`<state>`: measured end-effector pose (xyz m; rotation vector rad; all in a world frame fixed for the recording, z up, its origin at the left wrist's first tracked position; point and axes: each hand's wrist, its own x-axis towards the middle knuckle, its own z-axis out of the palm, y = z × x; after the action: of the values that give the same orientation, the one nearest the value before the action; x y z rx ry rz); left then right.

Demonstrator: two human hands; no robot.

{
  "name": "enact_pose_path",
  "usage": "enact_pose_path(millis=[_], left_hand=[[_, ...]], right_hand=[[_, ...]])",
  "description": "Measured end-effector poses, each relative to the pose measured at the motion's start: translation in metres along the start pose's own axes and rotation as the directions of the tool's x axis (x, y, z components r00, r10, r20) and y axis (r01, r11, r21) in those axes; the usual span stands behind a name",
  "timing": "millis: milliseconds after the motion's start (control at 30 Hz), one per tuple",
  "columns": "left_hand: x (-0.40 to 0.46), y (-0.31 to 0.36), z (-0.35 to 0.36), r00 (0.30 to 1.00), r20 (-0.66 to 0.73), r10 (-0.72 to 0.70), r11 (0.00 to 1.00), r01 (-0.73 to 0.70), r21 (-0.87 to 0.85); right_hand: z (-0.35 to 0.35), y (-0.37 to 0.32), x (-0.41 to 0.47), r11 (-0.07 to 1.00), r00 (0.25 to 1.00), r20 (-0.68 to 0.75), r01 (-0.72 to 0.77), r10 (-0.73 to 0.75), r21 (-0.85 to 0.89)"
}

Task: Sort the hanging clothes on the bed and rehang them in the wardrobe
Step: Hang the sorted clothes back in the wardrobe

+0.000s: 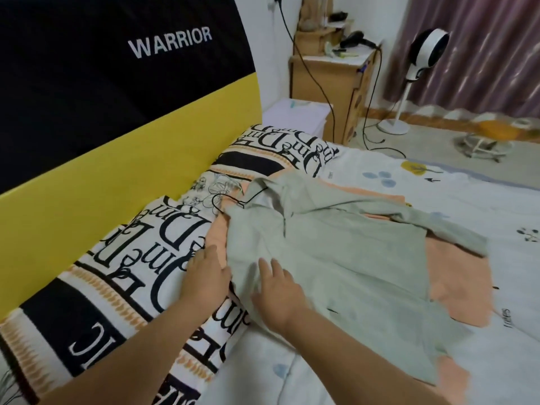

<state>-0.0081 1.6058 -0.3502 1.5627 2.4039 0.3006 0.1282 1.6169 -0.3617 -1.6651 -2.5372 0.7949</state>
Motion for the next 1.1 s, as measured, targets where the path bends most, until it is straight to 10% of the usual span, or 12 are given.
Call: enact_pose_path(millis=[500, 667, 900, 1100], left_hand=[[0.110, -0.001, 0.055, 0.989, 0.028, -0.146, 0.961, 0.149, -0.232], [0.094, 0.014, 0.059, 0.989, 0.146, -0.012, 0.881, 0.079, -0.466], [0.036, 0.046, 0.058, 0.970, 0.034, 0.240, 0.938, -0.223, -0.265], [0.001, 0.053, 0.008, 0.971, 0.141, 0.193, 0.854, -0.095, -0.512]], right_hand=[[0.082, 0.016, 0.069, 0.985, 0.985, 0.067, 0.158, -0.162, 0.064], [0.072, 0.025, 0.048, 0.973, 0.983, 0.031, 0.172, -0.179, 0.152], [0.057, 0.028, -0.007, 0.975, 0.989, 0.002, 0.146, -0.148, 0.167], [0.000, 0.044, -0.059, 0.976, 0.982, -0.174, -0.038, 0.076, 0.212]])
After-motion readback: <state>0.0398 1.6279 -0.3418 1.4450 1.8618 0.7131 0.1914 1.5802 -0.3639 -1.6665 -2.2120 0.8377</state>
